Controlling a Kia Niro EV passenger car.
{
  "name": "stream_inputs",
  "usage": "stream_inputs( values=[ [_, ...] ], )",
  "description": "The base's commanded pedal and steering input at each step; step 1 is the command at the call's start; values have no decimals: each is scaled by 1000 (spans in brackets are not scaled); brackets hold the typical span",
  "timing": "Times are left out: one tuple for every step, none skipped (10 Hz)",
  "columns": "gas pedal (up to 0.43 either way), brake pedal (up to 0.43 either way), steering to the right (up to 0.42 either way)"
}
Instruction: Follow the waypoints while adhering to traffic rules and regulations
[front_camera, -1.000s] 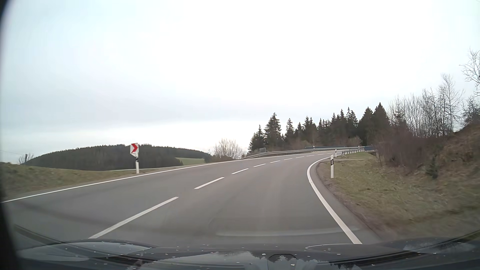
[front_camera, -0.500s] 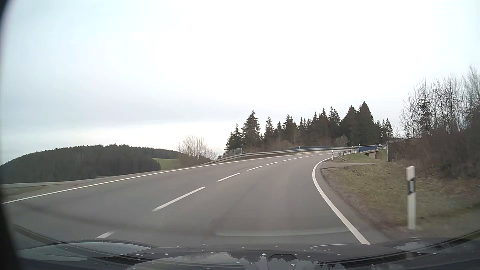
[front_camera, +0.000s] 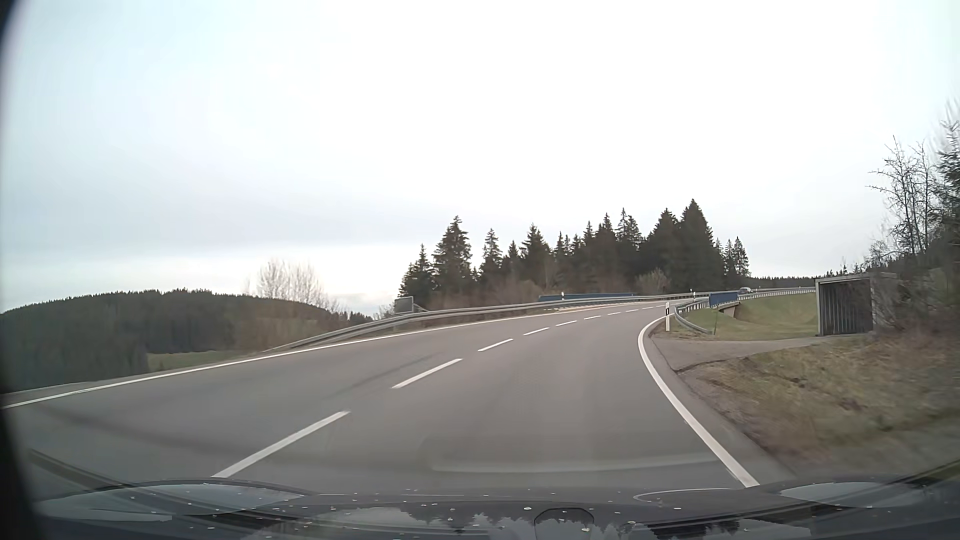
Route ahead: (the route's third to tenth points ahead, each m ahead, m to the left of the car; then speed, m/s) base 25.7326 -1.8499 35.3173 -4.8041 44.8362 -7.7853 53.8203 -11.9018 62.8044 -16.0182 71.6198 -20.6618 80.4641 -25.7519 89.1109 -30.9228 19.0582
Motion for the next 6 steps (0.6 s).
stream_inputs(
  values=[
    [268, 0, 50],
    [268, 0, 50],
    [268, 0, 51],
    [268, 0, 52],
    [268, 0, 53],
    [268, 0, 54]
  ],
)
